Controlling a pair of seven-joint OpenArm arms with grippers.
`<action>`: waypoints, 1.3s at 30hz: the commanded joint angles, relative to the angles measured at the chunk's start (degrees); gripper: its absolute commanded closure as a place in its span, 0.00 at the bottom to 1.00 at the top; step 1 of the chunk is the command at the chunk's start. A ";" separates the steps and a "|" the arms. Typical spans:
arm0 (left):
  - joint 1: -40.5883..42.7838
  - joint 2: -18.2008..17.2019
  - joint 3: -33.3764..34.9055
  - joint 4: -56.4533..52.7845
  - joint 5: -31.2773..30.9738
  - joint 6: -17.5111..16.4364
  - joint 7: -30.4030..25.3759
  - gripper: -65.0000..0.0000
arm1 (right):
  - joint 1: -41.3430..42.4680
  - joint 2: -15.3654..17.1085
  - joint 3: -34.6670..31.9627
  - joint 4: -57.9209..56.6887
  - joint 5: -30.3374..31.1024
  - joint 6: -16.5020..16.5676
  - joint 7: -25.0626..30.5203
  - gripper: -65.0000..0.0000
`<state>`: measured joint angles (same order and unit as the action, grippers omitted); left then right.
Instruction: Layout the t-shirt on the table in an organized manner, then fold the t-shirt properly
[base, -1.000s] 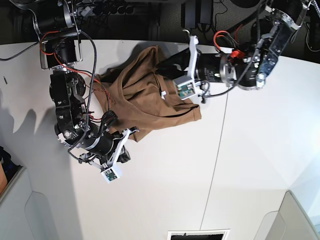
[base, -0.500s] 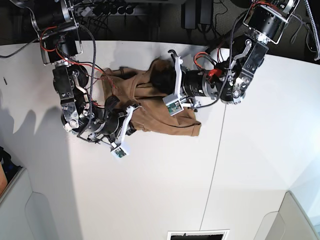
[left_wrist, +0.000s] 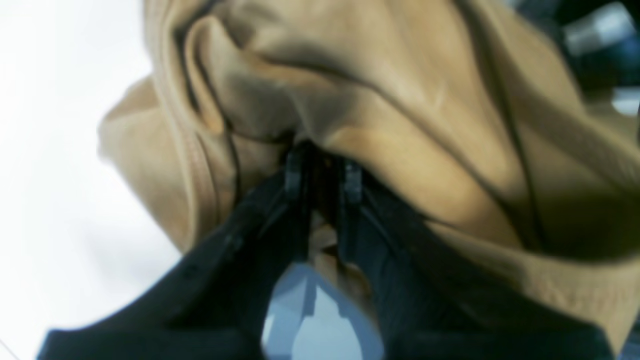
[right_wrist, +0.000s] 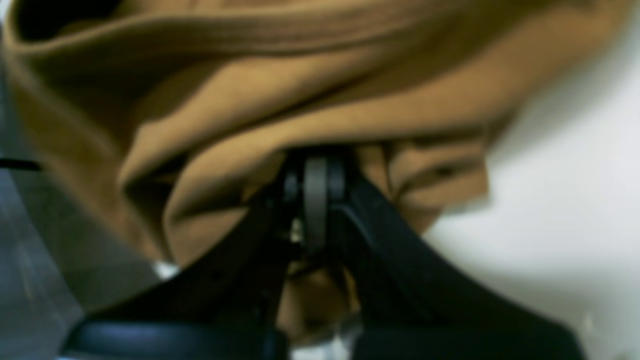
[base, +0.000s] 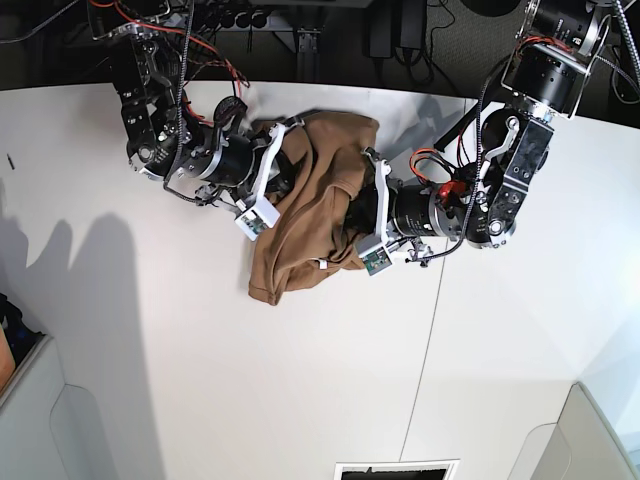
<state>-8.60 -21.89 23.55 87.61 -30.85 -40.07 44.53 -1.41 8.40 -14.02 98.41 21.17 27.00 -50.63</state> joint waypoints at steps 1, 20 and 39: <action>-1.29 -0.24 -0.35 0.92 -1.49 0.07 -1.25 0.87 | 0.24 -0.02 0.07 1.77 -0.04 0.42 1.14 1.00; 14.08 -18.43 -11.37 19.98 -18.23 0.07 5.49 0.87 | -9.49 7.69 11.52 13.00 4.90 1.53 -0.87 1.00; 56.22 -19.67 -24.30 25.44 -6.91 0.07 7.06 0.87 | -43.25 15.56 11.85 19.67 4.04 3.91 -0.33 1.00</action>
<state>47.07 -41.21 -0.64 112.44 -37.08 -39.68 51.96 -44.14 23.51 -2.31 117.19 24.67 30.65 -51.59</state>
